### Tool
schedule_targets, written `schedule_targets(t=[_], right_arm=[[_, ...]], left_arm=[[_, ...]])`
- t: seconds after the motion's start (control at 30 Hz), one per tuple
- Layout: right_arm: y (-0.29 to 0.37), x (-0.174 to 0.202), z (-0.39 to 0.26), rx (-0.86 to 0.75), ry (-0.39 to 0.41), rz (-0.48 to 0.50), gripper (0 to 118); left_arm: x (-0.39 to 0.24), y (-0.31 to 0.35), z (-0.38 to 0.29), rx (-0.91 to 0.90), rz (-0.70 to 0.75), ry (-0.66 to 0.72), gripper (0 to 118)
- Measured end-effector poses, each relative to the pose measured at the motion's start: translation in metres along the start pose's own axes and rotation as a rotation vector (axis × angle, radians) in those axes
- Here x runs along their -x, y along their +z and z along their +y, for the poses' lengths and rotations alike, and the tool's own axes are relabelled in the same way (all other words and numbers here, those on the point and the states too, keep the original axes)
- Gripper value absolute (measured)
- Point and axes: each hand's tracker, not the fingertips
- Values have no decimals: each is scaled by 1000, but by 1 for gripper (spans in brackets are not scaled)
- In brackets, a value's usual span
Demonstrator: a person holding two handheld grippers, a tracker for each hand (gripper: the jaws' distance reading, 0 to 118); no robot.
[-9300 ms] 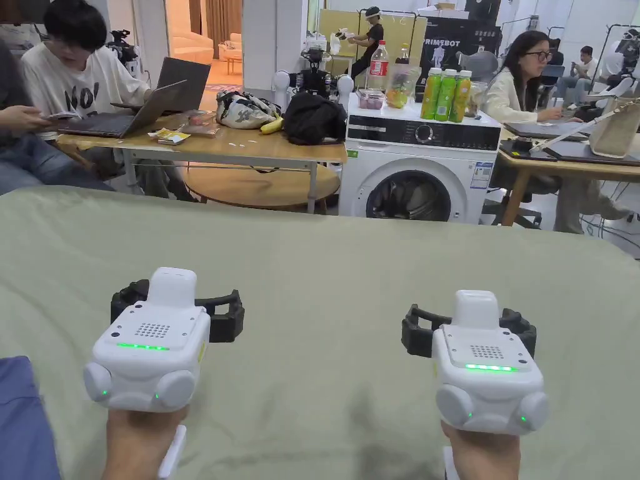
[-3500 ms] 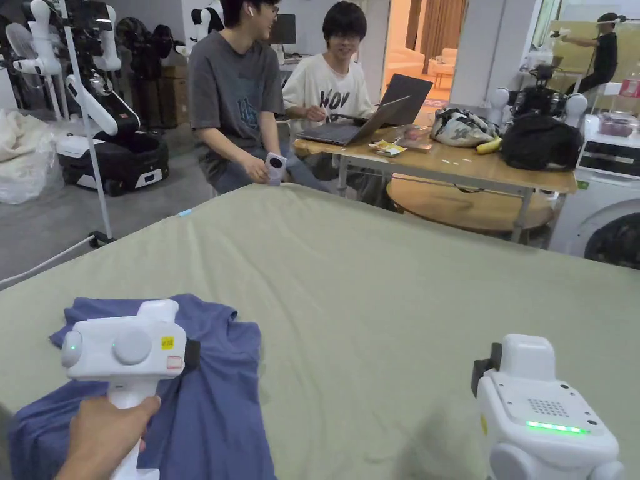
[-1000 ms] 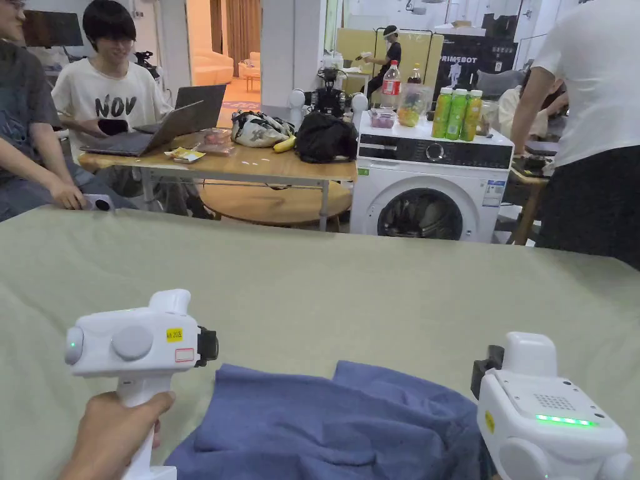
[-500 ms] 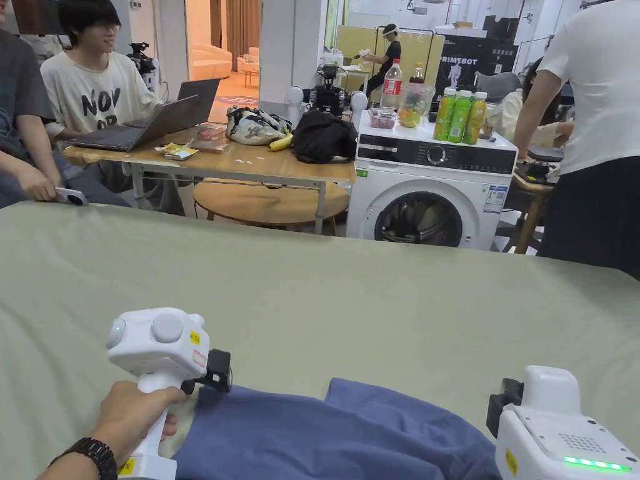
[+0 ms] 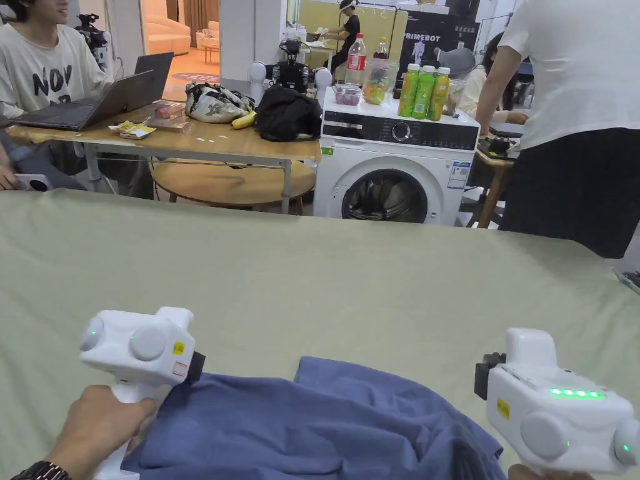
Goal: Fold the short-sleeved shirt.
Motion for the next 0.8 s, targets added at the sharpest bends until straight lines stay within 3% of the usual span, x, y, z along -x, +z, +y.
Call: schedule_targets(t=[0.03, 0.13, 0.2, 0.43, 0.53, 0.6, 0.63, 0.7, 0.8], right_arm=[[-8, -2, 5, 47, 11, 10, 9], [-35, -8, 14, 178, 16, 47, 59], [-62, -9, 13, 269, 21, 86, 62], [-122, 5, -10, 509, 106, 149, 62], [-131, 11, -22, 547, 122, 138, 55], [-126, 11, -25, 483, 88, 115, 35], [-125, 12, -26, 476, 90, 110, 5], [-121, 8, -26, 443, 129, 88, 0], [-106, -5, -18, 397, 74, 129, 0]], left_arm=[[2, 11, -1, -30, -14, 11, 0], [7, 37, -6, -79, -35, 45, 0], [5, 57, -11, -99, -34, 49, 0], [11, 68, -24, -116, -33, 58, 0], [13, 64, -29, -109, -36, 64, 0], [11, 65, -31, -107, -35, 75, 0], [11, 65, -31, -107, -33, 75, 0], [10, 66, -32, -108, -28, 76, 0], [10, 73, -31, -123, -25, 95, 0]])
